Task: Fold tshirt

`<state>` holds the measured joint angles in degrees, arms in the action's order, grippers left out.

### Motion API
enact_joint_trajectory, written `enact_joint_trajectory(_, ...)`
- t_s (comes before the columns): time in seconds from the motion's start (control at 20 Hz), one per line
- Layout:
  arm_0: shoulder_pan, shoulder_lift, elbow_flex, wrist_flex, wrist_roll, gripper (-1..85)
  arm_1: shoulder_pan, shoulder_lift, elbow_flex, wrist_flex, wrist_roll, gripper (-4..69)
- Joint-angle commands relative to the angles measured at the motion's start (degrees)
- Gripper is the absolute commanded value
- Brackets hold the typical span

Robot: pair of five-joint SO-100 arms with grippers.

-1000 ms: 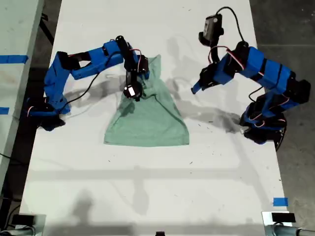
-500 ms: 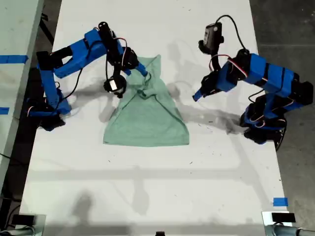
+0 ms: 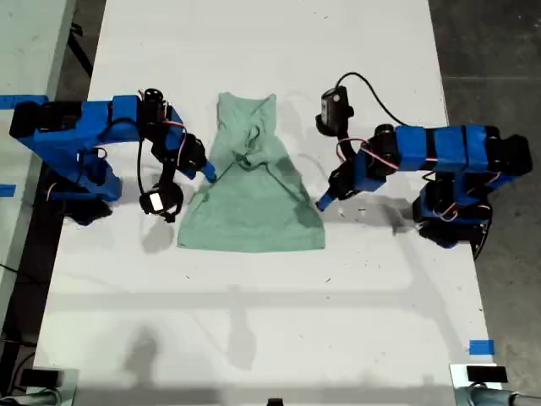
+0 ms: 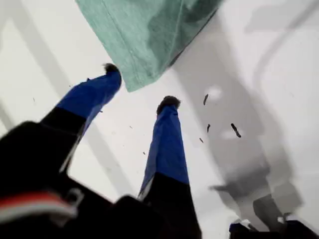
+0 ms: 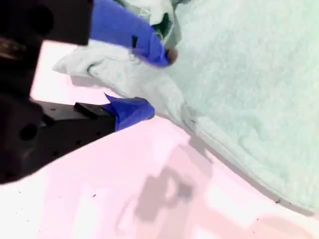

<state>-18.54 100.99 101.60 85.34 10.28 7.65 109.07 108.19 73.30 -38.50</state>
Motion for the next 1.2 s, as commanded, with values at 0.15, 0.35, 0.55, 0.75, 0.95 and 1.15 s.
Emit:
enact_joint_trajectory(0.15,3.43,2.99,3.25,-2.99,-2.37,22.4,-1.85,-5.45,3.43,-7.73,2.99,25.4)
enact_joint_trajectory(0.35,2.37,3.78,3.69,-2.99,-2.02,22.2,-2.81,-12.48,5.19,-14.68,4.04,25.5)
enact_joint_trajectory(0.55,1.85,5.62,4.92,-2.99,-2.02,21.4,-2.46,-19.25,5.45,-20.30,4.83,18.6)
enact_joint_trajectory(0.75,1.85,5.80,5.54,-3.08,-1.93,19.8,-1.93,-22.32,3.52,-21.53,4.04,3.9)
enact_joint_trajectory(0.95,1.58,5.62,5.63,-3.16,-1.93,19.4,-1.93,-22.06,1.76,-17.93,3.69,-1.3)
enact_joint_trajectory(1.15,1.58,4.66,5.63,-3.25,-1.85,18.9,-3.08,-18.28,-7.21,-3.34,4.13,-1.5)
